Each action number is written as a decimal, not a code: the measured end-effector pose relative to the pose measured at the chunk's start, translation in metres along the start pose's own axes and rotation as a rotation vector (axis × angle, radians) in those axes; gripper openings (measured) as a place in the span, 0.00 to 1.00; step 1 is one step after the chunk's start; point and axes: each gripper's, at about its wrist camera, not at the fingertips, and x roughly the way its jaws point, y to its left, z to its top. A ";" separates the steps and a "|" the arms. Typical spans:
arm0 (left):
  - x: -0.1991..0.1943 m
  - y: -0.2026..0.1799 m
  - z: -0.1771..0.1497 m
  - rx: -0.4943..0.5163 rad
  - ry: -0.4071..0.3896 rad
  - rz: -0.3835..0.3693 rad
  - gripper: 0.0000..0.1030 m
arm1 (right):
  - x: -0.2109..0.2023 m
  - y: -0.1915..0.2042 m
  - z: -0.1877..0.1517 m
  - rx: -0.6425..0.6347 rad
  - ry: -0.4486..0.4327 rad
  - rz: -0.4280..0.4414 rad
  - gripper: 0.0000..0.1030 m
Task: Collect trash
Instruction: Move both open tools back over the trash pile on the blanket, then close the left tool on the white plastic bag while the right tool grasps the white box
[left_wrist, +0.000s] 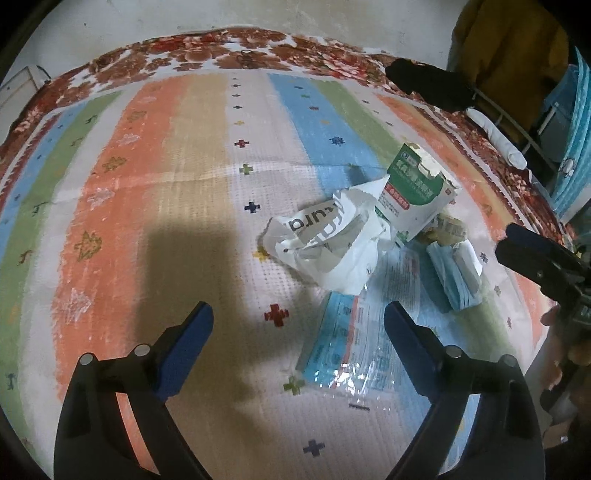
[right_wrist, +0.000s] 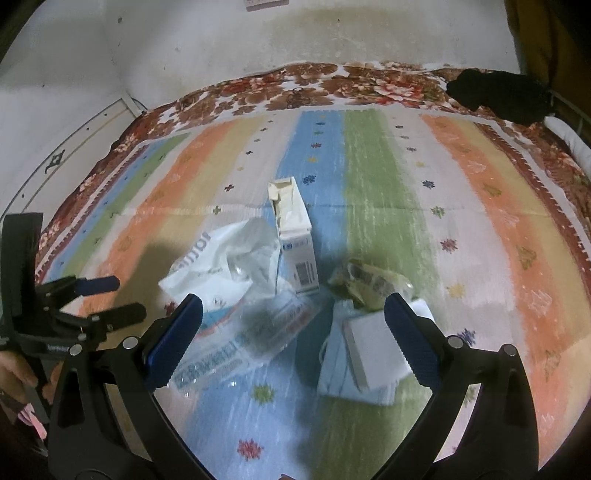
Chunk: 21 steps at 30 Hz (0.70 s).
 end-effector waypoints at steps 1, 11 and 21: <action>0.003 -0.001 0.001 0.004 -0.001 -0.002 0.89 | 0.004 0.000 0.003 0.001 0.002 0.005 0.91; 0.024 -0.006 0.014 0.027 -0.009 0.009 0.88 | 0.038 -0.007 0.021 0.018 0.022 0.019 0.79; 0.042 -0.020 0.021 0.047 -0.005 0.016 0.82 | 0.062 0.000 0.031 0.016 0.053 0.041 0.55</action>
